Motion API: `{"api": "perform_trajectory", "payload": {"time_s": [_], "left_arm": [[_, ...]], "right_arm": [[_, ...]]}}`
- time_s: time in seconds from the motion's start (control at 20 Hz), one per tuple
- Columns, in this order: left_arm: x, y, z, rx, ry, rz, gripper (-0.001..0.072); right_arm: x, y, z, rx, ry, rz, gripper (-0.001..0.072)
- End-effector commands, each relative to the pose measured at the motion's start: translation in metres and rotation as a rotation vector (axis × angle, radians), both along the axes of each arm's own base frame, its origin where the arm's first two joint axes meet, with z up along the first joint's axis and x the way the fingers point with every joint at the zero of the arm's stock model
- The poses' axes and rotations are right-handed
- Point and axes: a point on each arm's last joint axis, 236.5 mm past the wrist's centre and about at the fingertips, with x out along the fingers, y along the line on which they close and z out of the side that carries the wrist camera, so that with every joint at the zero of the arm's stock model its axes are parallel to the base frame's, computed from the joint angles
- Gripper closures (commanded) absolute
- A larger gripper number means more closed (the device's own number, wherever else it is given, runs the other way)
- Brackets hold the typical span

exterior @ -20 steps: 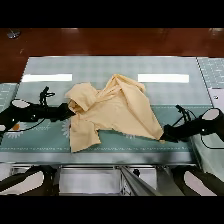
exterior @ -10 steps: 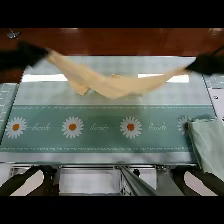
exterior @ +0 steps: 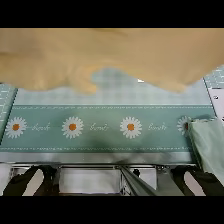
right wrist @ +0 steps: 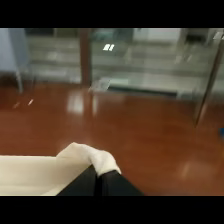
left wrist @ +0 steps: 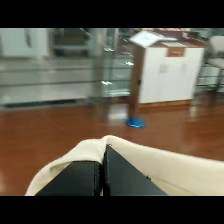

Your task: Fold the shirts.

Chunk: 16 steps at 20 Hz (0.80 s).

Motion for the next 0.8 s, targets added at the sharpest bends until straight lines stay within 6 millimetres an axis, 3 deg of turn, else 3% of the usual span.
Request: {"api": "perform_trajectory", "payload": {"time_s": [0.0, 0.15, 0.2, 0.3, 0.4, 0.55, 0.75], "left_arm": [[-0.073, 0.023, 0.017, 0.116, -0.088, 0.225, 0.0680], [-0.109, 0.020, 0.018, 0.146, -0.126, 0.238, 0.0679], [-0.113, 0.020, 0.013, 0.153, -0.117, 0.229, 0.0680], [-0.104, 0.033, -0.014, 0.157, -0.015, 0.241, 0.0680], [-0.074, 0.038, -0.056, 0.168, 0.129, 0.216, 0.0680], [-0.007, 0.037, -0.140, 0.127, 0.362, 0.169, 0.0680], [0.080, 0.043, -0.268, 0.044, 0.638, 0.166, 0.0680]], "right_arm": [[-0.070, -0.005, 0.021, -0.034, -0.119, -0.072, 0.0686], [-0.089, -0.007, 0.016, -0.039, -0.117, -0.096, 0.0686], [-0.089, -0.007, 0.008, -0.040, -0.081, -0.094, 0.0686], [-0.080, -0.007, -0.020, -0.042, 0.033, -0.086, 0.0686], [-0.062, -0.008, -0.061, -0.041, 0.197, -0.074, 0.0686], [-0.019, 0.000, -0.135, -0.011, 0.446, 0.007, 0.0686], [0.070, -0.008, -0.251, 0.075, 0.694, 0.031, 0.0686]]}}
